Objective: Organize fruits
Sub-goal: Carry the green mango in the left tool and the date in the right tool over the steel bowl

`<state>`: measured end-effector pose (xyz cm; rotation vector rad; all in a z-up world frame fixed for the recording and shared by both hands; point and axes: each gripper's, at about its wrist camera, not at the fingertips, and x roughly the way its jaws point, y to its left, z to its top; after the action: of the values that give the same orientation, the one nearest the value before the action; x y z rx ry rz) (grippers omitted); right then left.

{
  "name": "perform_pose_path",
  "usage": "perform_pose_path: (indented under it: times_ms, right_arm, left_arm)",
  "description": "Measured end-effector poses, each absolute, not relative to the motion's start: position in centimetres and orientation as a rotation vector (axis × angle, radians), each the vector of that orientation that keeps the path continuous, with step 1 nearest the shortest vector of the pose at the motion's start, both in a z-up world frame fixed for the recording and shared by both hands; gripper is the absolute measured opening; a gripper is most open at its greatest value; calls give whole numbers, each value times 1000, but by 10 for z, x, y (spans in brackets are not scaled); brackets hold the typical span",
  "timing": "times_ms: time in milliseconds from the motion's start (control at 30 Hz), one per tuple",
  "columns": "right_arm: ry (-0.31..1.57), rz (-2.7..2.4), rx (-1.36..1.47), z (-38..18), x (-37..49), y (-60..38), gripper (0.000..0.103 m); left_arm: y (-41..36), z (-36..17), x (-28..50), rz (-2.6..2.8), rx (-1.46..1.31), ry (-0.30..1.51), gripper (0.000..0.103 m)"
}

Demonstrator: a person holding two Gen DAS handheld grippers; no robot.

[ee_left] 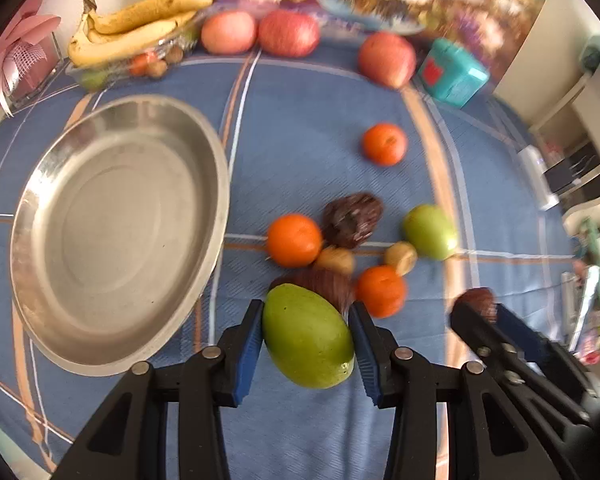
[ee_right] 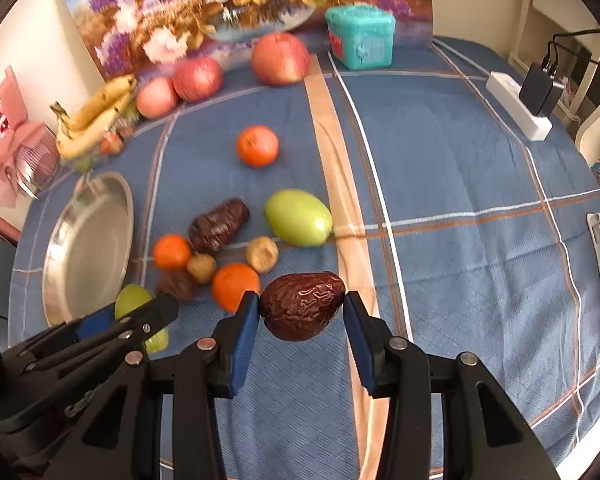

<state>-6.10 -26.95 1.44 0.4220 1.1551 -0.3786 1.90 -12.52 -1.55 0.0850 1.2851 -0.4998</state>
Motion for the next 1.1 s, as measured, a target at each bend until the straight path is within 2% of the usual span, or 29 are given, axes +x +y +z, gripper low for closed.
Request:
perform_pose_path:
  times_ms: [333, 1100]
  right_arm:
    - [1086, -353, 414, 28, -57, -260, 45]
    - [1106, -63, 286, 19, 25, -154, 45]
  left_arm:
    - [-92, 9, 40, -403, -7, 1201, 46]
    - [21, -15, 92, -11, -164, 1172, 46]
